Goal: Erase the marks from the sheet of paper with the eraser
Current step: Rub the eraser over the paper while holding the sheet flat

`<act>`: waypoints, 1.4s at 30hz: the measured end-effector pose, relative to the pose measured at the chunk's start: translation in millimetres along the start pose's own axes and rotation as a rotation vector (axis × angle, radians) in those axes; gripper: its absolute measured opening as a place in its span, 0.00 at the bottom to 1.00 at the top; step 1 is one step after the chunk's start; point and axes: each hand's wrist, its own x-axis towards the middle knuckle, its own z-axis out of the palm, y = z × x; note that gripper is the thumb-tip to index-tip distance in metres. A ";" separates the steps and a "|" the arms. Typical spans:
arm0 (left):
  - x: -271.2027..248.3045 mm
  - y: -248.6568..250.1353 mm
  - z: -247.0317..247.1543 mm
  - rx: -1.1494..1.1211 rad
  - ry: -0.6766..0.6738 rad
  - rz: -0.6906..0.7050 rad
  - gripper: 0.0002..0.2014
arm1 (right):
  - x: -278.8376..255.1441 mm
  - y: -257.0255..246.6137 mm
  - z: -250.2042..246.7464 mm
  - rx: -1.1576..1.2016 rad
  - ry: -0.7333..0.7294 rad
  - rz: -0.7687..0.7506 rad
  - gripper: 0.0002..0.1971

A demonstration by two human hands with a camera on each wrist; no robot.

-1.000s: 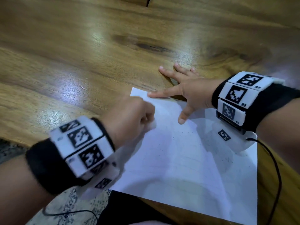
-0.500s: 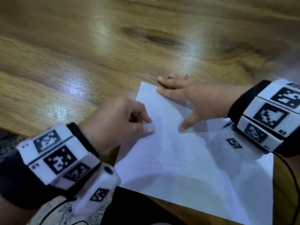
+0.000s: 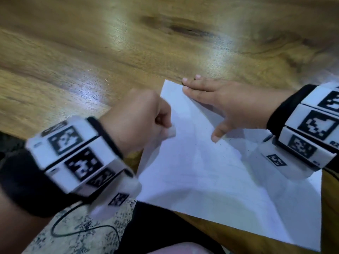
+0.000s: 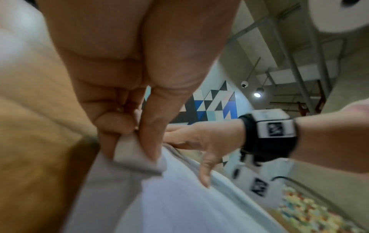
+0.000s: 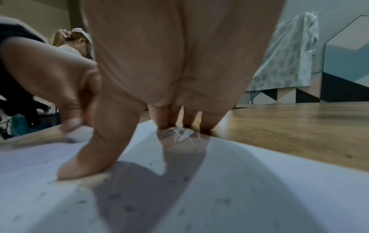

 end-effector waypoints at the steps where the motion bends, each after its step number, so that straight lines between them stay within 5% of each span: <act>1: -8.4 -0.4 1.5 -0.006 -0.068 -0.003 0.07 | -0.3 -0.9 0.0 0.006 0.000 -0.004 0.59; 3: -14.1 0.6 1.6 -0.026 -0.143 -0.014 0.07 | -1.1 -3.4 0.1 0.024 -0.001 -0.007 0.58; 8: 17.0 4.8 -19.5 -0.067 0.006 -0.032 0.04 | -1.2 -4.5 1.6 0.039 0.000 -0.002 0.58; 12: 23.0 3.1 -22.6 -0.052 -0.008 -0.023 0.05 | -4.8 -2.6 4.0 0.066 0.018 0.026 0.58; 19: 12.7 1.8 -8.4 -0.092 -0.006 -0.062 0.05 | -16.3 -10.1 7.5 0.144 0.264 0.213 0.49; 28: 2.5 4.7 1.4 -0.050 0.028 -0.080 0.08 | -18.4 -19.4 8.4 0.183 0.258 0.408 0.41; 36: -7.7 6.1 9.5 -0.068 0.070 -0.055 0.14 | -22.1 -17.4 8.5 0.215 0.246 0.379 0.33; 42: -5.4 4.4 11.4 -0.144 0.097 -0.059 0.13 | -19.2 -8.8 3.8 0.364 0.272 0.381 0.18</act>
